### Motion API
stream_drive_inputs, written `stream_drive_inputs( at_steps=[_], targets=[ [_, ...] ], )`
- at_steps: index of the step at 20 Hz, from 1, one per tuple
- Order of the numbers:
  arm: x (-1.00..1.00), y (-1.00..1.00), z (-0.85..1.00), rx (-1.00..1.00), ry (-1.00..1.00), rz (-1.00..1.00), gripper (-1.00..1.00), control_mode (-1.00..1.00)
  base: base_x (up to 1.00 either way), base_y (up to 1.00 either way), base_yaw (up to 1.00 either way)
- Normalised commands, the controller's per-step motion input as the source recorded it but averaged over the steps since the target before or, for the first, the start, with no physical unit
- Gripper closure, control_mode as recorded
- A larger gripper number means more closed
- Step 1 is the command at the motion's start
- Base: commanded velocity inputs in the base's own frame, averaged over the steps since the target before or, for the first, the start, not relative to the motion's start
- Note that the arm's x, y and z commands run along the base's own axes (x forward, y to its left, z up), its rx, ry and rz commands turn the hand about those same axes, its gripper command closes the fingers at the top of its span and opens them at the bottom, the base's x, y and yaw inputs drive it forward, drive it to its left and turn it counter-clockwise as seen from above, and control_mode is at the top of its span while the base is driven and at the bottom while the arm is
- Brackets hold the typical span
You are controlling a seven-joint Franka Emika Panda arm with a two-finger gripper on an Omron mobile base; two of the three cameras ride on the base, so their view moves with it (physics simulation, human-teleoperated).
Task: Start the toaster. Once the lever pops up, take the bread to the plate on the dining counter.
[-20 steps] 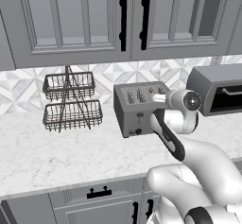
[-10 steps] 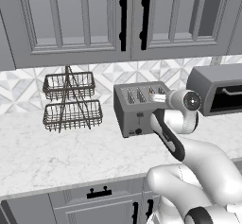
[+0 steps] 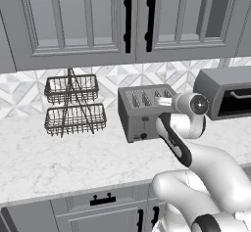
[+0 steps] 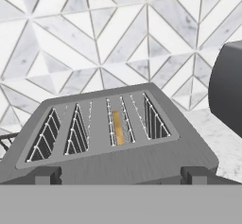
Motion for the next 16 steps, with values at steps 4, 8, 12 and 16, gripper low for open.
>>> stream_drive_inputs(
  at_steps=[4,8,12,16],
  targets=[
    [0.0,0.0,0.0,0.0,0.0,0.0,-1.0,-1.0,0.0,0.0,0.0],
    [0.0,0.0,0.0,0.0,0.0,0.0,-1.0,-1.0,0.0,0.0,0.0],
    [0.0,0.0,0.0,0.0,0.0,0.0,-1.0,-1.0,0.0,0.0,0.0],
    [0.0,0.0,0.0,0.0,0.0,0.0,-1.0,-1.0,0.0,0.0,0.0]
  ],
)
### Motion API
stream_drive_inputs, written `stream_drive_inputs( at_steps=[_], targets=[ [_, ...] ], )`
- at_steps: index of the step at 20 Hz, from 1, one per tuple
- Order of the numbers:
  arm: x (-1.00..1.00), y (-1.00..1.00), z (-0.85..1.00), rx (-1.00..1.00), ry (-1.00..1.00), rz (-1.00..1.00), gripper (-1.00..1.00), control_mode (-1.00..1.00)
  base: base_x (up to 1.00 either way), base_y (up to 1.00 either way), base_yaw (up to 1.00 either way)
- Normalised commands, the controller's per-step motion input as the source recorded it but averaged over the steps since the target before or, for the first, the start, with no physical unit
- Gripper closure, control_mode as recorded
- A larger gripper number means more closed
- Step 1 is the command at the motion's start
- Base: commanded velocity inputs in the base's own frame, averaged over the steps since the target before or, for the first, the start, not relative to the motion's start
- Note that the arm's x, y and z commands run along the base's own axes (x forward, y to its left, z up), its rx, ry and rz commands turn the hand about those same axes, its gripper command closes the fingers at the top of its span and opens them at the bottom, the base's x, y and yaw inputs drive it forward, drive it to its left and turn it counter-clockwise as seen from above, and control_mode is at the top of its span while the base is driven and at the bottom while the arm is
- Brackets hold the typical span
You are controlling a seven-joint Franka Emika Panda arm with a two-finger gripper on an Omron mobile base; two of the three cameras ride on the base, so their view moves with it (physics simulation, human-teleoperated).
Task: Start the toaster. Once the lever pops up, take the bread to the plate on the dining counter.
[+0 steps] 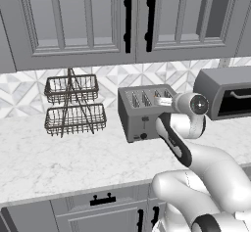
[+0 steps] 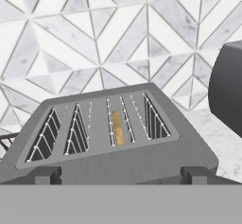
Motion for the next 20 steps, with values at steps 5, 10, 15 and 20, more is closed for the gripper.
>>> stream_drive_inputs(
  at_steps=[5,10,15,20],
  targets=[
    [0.0,0.0,0.0,0.0,0.0,0.0,-1.0,-1.0,0.0,0.0,0.0],
    [0.0,0.0,0.0,0.0,0.0,0.0,-1.0,-1.0,0.0,0.0,0.0],
    [0.0,0.0,0.0,0.0,0.0,0.0,-1.0,-1.0,0.0,0.0,0.0],
    [0.0,0.0,0.0,0.0,0.0,0.0,-1.0,-1.0,0.0,0.0,0.0]
  ],
)
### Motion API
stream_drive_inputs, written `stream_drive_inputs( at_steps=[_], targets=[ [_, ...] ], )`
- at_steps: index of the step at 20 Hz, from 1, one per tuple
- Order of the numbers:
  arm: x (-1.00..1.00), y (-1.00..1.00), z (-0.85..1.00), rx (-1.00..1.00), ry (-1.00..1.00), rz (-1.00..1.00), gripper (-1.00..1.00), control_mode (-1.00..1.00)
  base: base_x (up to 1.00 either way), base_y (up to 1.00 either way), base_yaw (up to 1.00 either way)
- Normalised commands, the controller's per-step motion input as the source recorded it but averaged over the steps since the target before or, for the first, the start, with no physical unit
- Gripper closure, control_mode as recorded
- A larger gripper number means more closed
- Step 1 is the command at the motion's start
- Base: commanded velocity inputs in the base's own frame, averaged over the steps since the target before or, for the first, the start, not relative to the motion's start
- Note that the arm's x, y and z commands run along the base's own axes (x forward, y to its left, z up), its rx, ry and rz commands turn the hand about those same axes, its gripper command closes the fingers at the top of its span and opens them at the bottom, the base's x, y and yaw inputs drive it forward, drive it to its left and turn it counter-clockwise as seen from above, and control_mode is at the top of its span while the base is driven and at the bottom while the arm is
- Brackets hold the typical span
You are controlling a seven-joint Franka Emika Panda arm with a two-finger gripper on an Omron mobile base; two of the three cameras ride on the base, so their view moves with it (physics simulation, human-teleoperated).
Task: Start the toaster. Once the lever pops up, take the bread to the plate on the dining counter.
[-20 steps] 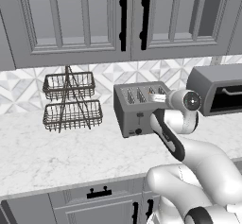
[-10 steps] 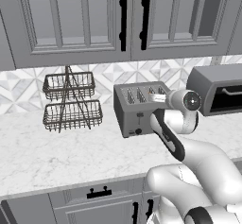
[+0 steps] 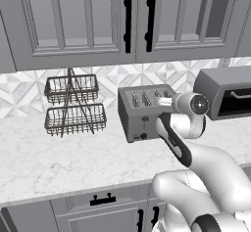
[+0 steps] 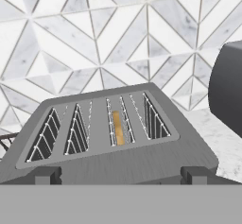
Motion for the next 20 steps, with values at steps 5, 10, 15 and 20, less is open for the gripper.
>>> stream_drive_inputs(
  at_steps=[5,10,15,20],
  targets=[
    [0.0,0.0,0.0,0.0,0.0,0.0,-1.0,-1.0,0.0,0.0,0.0],
    [0.0,0.0,0.0,0.0,0.0,0.0,-1.0,-1.0,0.0,0.0,0.0],
    [0.0,0.0,0.0,0.0,0.0,0.0,-1.0,-1.0,0.0,0.0,0.0],
    [0.0,0.0,0.0,0.0,0.0,0.0,-1.0,-1.0,0.0,0.0,0.0]
  ],
)
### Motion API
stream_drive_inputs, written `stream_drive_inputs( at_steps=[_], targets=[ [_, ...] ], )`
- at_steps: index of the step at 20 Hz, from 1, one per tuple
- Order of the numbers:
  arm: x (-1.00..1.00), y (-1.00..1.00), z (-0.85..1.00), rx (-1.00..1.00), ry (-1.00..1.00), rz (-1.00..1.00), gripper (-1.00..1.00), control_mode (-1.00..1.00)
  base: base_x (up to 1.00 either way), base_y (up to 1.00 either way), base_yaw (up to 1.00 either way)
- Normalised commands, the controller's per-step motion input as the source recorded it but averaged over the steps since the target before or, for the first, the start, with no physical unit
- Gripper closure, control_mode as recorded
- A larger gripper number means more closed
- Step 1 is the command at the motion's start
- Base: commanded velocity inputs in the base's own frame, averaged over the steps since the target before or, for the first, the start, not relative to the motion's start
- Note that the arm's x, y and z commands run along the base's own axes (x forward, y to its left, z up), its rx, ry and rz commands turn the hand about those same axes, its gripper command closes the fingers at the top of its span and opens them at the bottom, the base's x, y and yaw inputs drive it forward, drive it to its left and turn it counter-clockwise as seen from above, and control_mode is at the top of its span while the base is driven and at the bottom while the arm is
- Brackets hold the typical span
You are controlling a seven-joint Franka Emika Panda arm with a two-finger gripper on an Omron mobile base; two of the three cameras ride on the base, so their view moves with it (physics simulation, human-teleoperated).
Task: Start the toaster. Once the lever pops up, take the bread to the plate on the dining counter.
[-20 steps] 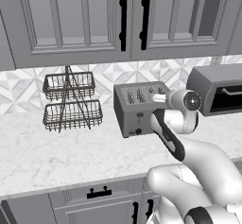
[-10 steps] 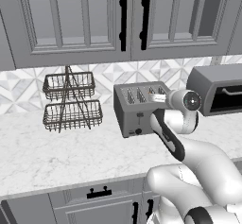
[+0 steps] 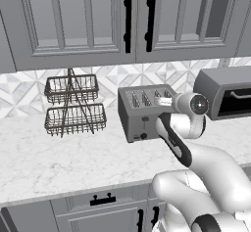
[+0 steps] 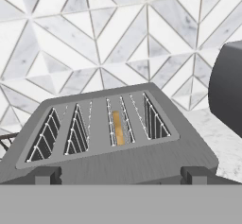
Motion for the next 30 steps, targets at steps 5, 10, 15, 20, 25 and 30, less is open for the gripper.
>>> stream_drive_inputs(
  at_steps=[5,10,15,20,25,30],
  targets=[
    [0.0,0.0,0.0,0.0,0.0,0.0,-1.0,-1.0,0.0,0.0,0.0],
    [0.0,0.0,0.0,0.0,0.0,0.0,-1.0,-1.0,0.0,0.0,0.0],
    [0.0,0.0,0.0,0.0,0.0,0.0,-1.0,-1.0,0.0,0.0,0.0],
    [0.0,0.0,0.0,0.0,0.0,0.0,-1.0,-1.0,0.0,0.0,0.0],
    [0.0,0.0,0.0,0.0,0.0,0.0,-1.0,-1.0,0.0,0.0,0.0],
    [0.0,0.0,0.0,0.0,0.0,0.0,-1.0,-1.0,0.0,0.0,0.0]
  ],
)
